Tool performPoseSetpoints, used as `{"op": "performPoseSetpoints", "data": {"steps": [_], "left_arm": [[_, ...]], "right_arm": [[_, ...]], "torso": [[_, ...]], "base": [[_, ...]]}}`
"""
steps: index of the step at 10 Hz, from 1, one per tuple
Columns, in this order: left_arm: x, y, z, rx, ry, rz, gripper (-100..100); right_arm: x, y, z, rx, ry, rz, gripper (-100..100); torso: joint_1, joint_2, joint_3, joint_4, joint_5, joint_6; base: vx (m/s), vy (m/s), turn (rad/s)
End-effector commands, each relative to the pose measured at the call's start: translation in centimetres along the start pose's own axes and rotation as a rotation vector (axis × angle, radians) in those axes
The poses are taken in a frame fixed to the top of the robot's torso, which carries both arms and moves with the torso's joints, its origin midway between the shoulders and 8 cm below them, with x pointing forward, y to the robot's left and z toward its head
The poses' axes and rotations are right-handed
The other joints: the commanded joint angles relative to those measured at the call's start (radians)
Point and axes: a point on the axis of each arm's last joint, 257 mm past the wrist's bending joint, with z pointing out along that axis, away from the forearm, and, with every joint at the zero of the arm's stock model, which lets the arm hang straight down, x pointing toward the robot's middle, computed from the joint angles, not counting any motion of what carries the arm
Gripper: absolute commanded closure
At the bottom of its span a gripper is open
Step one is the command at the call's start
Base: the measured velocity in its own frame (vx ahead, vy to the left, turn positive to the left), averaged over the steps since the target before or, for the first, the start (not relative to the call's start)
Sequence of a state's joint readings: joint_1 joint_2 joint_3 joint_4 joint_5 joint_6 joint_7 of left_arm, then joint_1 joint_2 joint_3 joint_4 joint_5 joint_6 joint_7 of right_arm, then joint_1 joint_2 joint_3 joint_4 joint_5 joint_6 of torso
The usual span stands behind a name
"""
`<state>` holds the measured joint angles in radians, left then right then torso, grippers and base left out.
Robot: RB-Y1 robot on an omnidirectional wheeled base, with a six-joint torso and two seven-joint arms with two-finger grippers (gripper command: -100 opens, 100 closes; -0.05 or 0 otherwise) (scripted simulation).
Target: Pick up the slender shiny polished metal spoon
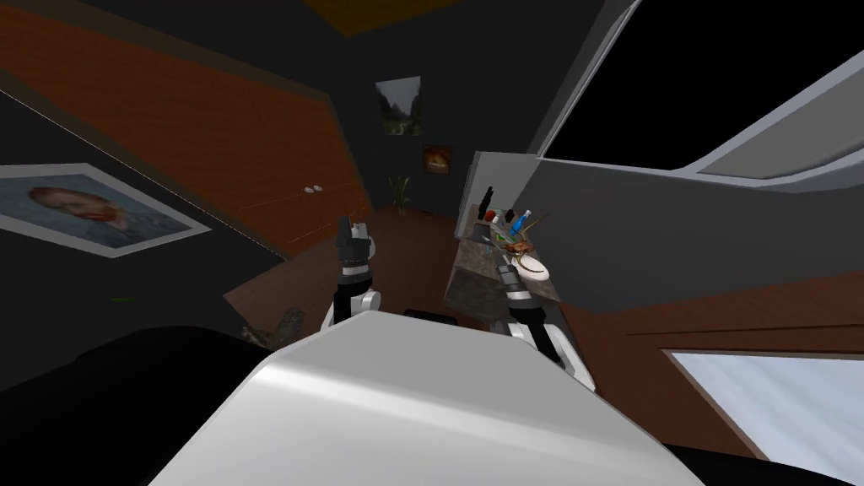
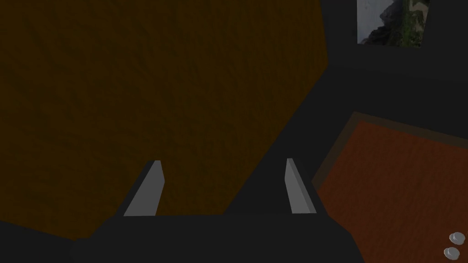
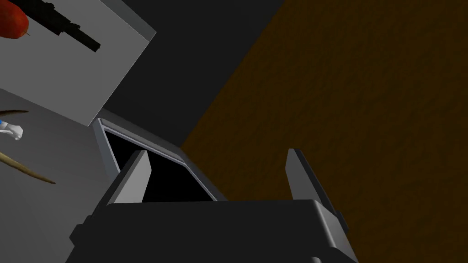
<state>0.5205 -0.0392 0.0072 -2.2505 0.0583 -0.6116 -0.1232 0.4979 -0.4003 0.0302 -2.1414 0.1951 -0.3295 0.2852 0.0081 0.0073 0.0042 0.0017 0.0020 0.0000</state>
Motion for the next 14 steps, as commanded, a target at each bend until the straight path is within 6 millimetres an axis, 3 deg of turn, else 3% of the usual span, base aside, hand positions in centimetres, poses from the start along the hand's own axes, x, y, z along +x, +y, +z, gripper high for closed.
{"op": "performPoseSetpoints", "data": {"steps": [1, 2, 3, 7, 8, 13, 14], "left_arm": [[0.0, 0.0, 0.0, 0.000, 0.000, 0.000, 0], [0.0, 0.0, 0.0, 0.000, 0.000, 0.000, 0], [0.0, 0.0, 0.0, 0.000, 0.000, 0.000, 0], [0.0, 0.0, 0.0, 0.000, 0.000, 0.000, 0], [0.0, 0.0, 0.0, 0.000, 0.000, 0.000, 0], [0.0, 0.0, 0.0, 0.000, 0.000, 0.001, 0], [0.0, 0.0, 0.0, 0.000, 0.000, 0.001, 0]], "right_arm": [[1.4, -1.8, -0.6, 0.025, 0.072, -0.126, -100], [2.2, -3.0, -1.1, 0.037, 0.119, -0.198, -100], [2.3, -3.0, -1.1, 0.035, 0.124, -0.213, -100], [4.8, -8.5, -3.5, 0.070, 0.312, -0.529, -100], [4.8, -8.5, -3.5, 0.063, 0.322, -0.544, -100], [5.6, -14.8, -6.7, 0.068, 0.523, -0.867, -100], [5.5, -14.8, -6.8, 0.066, 0.526, -0.871, -100]], "torso": [[0.000, 0.000, 0.000, 0.000, 0.000, 0.000], [0.002, 0.001, 0.001, 0.000, 0.000, 0.000], [0.006, 0.001, 0.001, 0.000, 0.001, 0.000], [-0.001, -0.004, -0.002, -0.001, 0.000, 0.000], [0.000, -0.004, -0.002, -0.001, 0.000, 0.000], [-0.008, -0.009, -0.005, -0.002, -0.001, 0.001], [-0.008, -0.010, -0.005, -0.002, -0.002, 0.001]], "base": [[-0.119, 0.183, 0.191], [-0.089, 0.241, 0.169], [-0.044, 0.157, 0.040], [-0.025, 0.138, 0.140], [-0.002, 0.086, 0.019], [0.050, 0.053, 0.066], [0.058, 0.023, 0.023]]}}
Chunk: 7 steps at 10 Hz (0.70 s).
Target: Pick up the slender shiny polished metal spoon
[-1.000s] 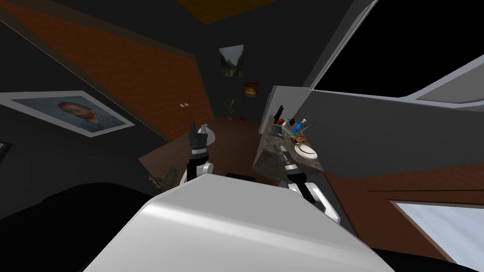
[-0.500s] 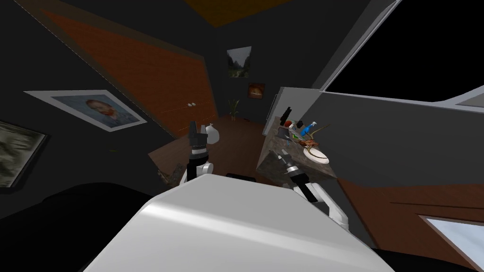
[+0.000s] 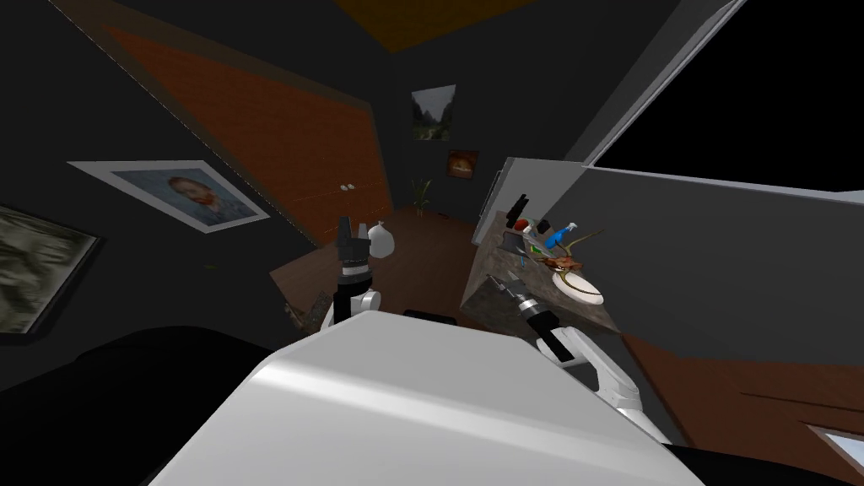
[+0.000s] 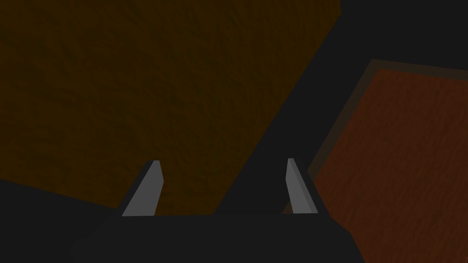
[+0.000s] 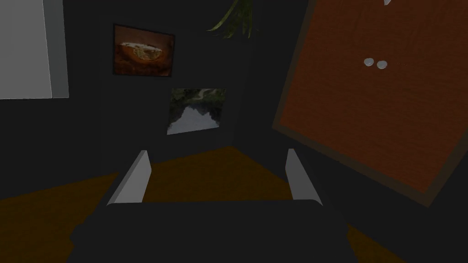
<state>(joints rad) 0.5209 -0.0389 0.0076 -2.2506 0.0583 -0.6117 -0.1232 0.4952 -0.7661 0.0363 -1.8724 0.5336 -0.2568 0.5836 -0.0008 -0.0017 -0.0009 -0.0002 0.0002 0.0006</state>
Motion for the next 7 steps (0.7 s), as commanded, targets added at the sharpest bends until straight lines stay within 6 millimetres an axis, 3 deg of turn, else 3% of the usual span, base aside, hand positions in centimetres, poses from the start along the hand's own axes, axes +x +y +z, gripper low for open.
{"op": "performPoseSetpoints", "data": {"steps": [1, 5, 7], "left_arm": [[0.0, 0.0, 0.0, 0.000, 0.000, 0.000, 0], [0.0, 0.0, 0.0, 0.000, 0.000, 0.000, 0], [0.0, 0.0, 0.0, 0.000, 0.000, 0.000, 0]], "right_arm": [[1.6, -1.3, -0.5, -0.003, 0.056, -0.096, -100], [6.5, -6.2, -2.5, -0.021, 0.230, -0.404, -100], [7.5, -7.8, -3.2, -0.030, 0.275, -0.486, -100]], "torso": [[0.000, 0.000, 0.000, 0.000, 0.000, 0.000], [-0.003, -0.006, -0.004, -0.001, -0.001, 0.000], [-0.002, -0.006, -0.004, -0.001, 0.000, 0.000]], "base": [[0.073, 0.010, 0.032], [0.154, -0.006, 0.036], [0.137, -0.010, 0.006]]}}
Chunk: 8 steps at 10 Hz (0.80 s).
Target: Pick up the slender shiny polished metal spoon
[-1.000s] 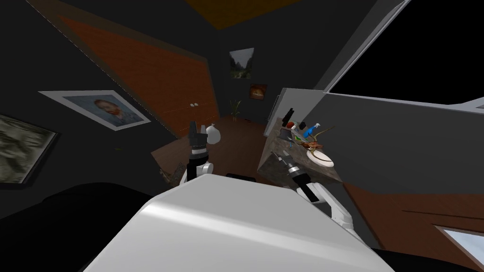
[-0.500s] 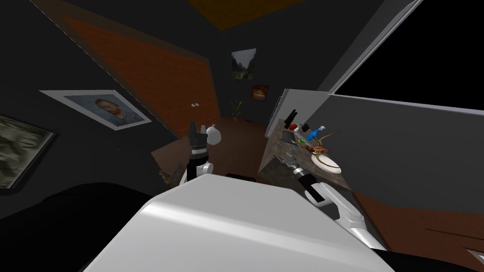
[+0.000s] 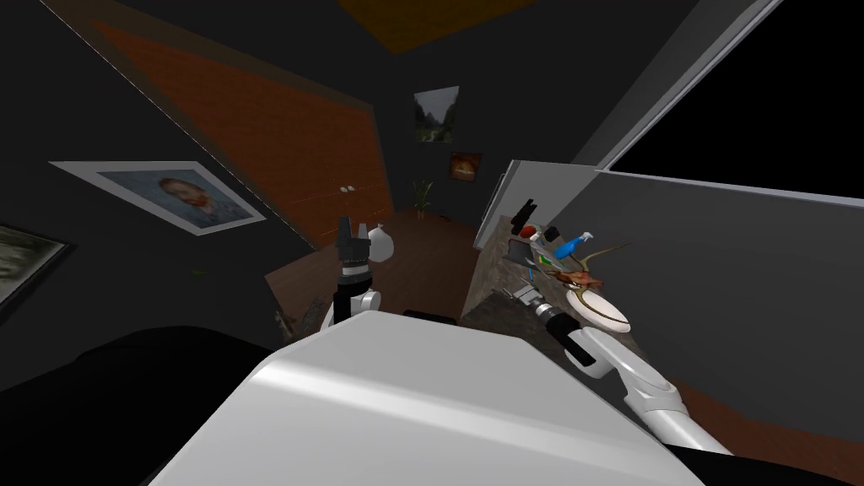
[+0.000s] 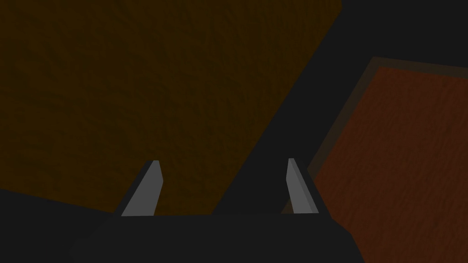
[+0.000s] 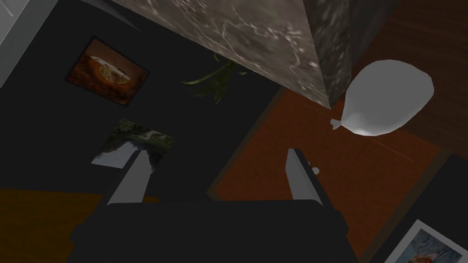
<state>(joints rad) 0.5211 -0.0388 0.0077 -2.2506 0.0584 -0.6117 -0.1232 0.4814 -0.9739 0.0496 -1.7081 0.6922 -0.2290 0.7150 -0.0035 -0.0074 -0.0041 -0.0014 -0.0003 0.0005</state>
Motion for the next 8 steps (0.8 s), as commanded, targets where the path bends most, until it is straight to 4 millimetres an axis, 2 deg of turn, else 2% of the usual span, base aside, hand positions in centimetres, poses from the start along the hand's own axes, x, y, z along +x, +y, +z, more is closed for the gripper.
{"op": "performPoseSetpoints", "data": {"steps": [1, 2, 3, 8], "left_arm": [[0.0, 0.0, 0.0, 0.000, 0.000, 0.000, 0], [0.0, 0.0, 0.0, 0.000, 0.000, 0.000, 0], [0.0, 0.0, 0.0, 0.000, 0.000, 0.000, 0], [0.0, 0.0, 0.0, 0.000, 0.000, 0.000, 0]], "right_arm": [[2.4, -1.4, -0.6, -0.008, 0.062, -0.111, -100], [3.7, -2.4, -1.0, -0.016, 0.098, -0.181, -100], [3.9, -2.6, -1.1, -0.018, 0.102, -0.190, -100], [9.2, -7.9, -3.5, -0.054, 0.262, -0.492, -100]], "torso": [[0.000, 0.000, 0.000, 0.000, 0.000, 0.000], [-0.003, -0.001, -0.001, 0.000, -0.001, 0.000], [-0.003, -0.002, -0.001, -0.001, -0.001, 0.000], [-0.001, -0.002, -0.001, 0.000, 0.000, 0.000]], "base": [[0.166, -0.063, 0.008], [0.187, -0.057, 0.010], [0.127, -0.024, 0.007], [0.157, -0.030, 0.003]]}}
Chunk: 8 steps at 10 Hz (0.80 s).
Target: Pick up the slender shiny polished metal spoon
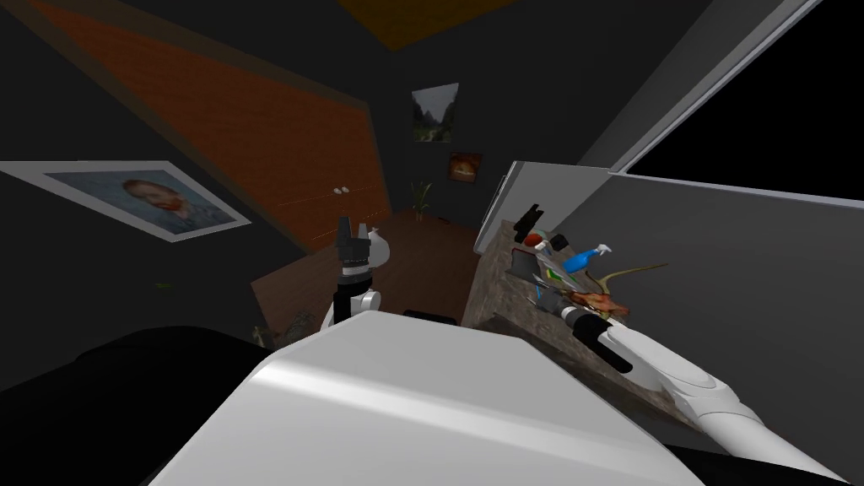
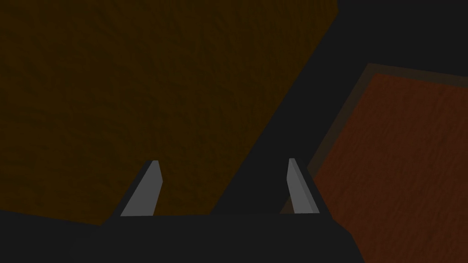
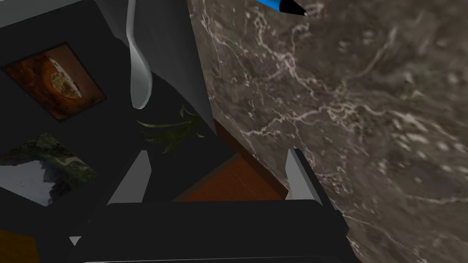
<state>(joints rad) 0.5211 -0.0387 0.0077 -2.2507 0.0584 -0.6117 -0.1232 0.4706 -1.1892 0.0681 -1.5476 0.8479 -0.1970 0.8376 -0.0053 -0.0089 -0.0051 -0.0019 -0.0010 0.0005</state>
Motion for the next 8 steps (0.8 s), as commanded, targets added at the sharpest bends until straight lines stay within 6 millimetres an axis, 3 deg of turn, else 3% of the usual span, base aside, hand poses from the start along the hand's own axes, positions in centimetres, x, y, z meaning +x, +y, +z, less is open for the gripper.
{"op": "performPoseSetpoints", "data": {"steps": [1, 5, 6, 7, 8], "left_arm": [[0.0, 0.0, 0.0, 0.000, 0.000, 0.000, 0], [0.0, 0.0, 0.0, 0.000, 0.000, 0.000, 0], [0.0, 0.0, 0.0, 0.000, 0.000, 0.000, 0], [0.0, 0.0, 0.0, 0.000, 0.000, 0.000, 0], [0.0, 0.0, 0.0, 0.000, 0.000, 0.000, 0]], "right_arm": [[1.3, -0.6, -0.2, -0.004, 0.019, -0.036, -100], [5.1, -2.6, -1.2, -0.025, 0.102, -0.198, -100], [4.4, -2.3, -1.0, -0.022, 0.089, -0.172, -100], [4.5, -2.4, -1.0, -0.022, 0.091, -0.177, 0], [5.3, -1.7, -0.3, -0.034, 0.104, -0.147, -100]], "torso": [[0.000, 0.000, 0.000, 0.000, 0.000, 0.000], [0.001, 0.006, 0.003, 0.001, 0.000, 0.000], [0.001, 0.006, 0.003, 0.001, 0.000, 0.000], [0.002, 0.009, 0.005, 0.002, 0.000, 0.000], [0.003, 0.011, 0.006, 0.002, 0.000, 0.000]], "base": [[0.099, -0.031, 0.005], [0.078, -0.027, 0.002], [0.036, -0.019, 0.005], [0.007, -0.003, 0.002], [-0.076, -0.034, 0.195]]}}
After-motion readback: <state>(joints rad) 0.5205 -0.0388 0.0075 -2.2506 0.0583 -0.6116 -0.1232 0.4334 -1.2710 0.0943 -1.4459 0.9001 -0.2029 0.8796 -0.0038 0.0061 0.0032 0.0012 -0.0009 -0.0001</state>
